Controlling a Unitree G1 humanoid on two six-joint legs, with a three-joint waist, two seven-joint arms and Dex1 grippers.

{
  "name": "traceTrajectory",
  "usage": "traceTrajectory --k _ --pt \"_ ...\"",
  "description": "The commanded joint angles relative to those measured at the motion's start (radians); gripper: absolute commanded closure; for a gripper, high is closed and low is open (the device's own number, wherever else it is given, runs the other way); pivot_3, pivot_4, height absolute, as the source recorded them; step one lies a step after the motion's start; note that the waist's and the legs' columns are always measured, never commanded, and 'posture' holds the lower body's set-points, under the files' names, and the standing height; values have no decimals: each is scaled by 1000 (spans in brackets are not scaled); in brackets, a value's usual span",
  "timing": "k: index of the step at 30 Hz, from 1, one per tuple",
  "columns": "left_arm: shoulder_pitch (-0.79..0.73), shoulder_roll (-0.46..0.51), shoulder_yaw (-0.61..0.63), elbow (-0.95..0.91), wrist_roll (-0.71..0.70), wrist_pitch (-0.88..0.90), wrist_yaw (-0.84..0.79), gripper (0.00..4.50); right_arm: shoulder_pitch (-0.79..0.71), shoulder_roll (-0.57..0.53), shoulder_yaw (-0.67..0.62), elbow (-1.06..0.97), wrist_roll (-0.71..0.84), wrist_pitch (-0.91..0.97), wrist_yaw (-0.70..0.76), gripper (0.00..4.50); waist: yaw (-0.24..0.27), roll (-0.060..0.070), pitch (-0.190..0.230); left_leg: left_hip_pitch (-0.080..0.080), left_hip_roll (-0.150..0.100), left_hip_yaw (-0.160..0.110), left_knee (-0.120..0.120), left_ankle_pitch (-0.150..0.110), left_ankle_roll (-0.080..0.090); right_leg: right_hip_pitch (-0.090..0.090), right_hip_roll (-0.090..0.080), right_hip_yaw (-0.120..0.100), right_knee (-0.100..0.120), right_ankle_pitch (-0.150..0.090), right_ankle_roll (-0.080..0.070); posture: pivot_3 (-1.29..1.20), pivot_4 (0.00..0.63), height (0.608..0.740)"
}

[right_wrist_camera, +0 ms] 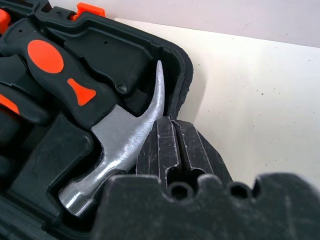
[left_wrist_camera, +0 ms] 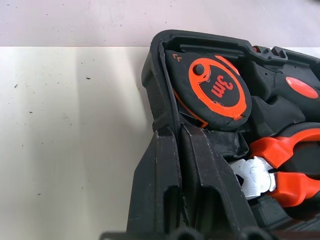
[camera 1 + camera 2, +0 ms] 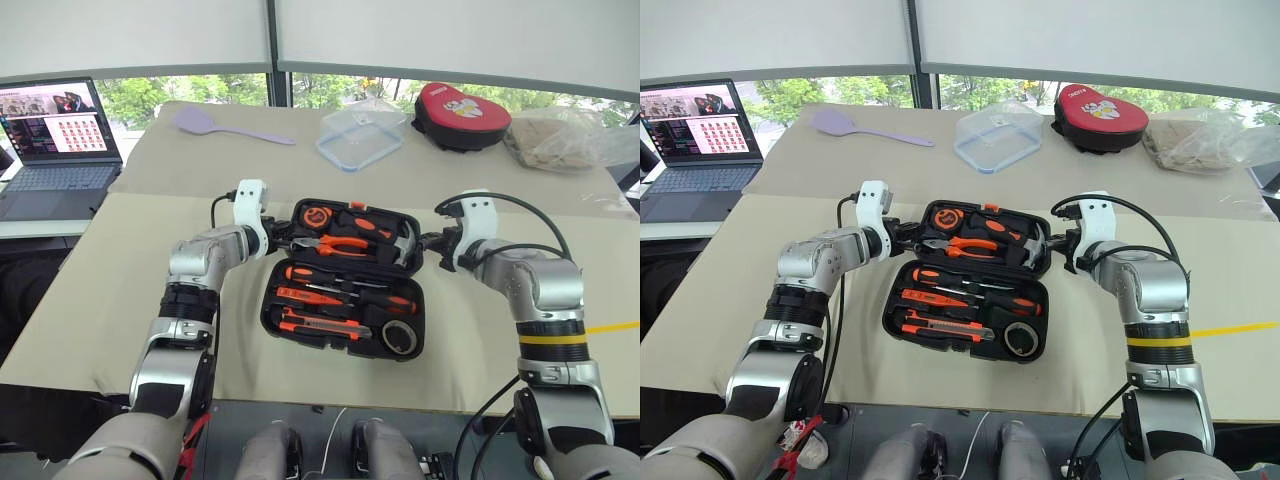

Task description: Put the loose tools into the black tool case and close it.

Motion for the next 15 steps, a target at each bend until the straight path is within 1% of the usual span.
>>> traceTrajectory --k 1,5,6,7,12,15 --pt "-27 3 -7 -2 15 -16 -19 4500 -20 -3 17 9 -26 -28 14 4484 -1 0 0 0 0 0 0 0 0 0 0 0 0 0 0 0 150 731" --pt "-26 -1 -10 2 27 -27 -20 4500 -27 0 1 7 -42 -54 10 4484 -4 0 0 0 0 0 0 0 0 0 0 0 0 0 0 0 150 731" --pt "-26 -2 -10 1 30 -29 -21 4500 -32 -1 -7 -1 -37 -46 12 4030 -4 0 0 1 0 0 0 0 0 0 0 0 0 0 0 0 150 731" --pt "-25 -3 -10 1 32 -30 -21 4500 -37 -3 -11 -8 -34 -38 13 3853 -4 0 0 1 0 0 0 0 0 0 0 0 0 0 0 0 150 731" --pt "-21 -7 -11 0 38 -36 -24 4500 -46 0 -6 -25 -32 -7 11 2192 -4 0 0 0 0 0 0 0 0 0 -1 0 0 0 0 0 150 731" --pt "-20 -10 -9 0 42 -38 -24 4500 -36 4 10 -16 -38 6 13 2192 -3 0 0 0 0 0 0 0 0 0 -1 0 0 0 0 0 150 731"
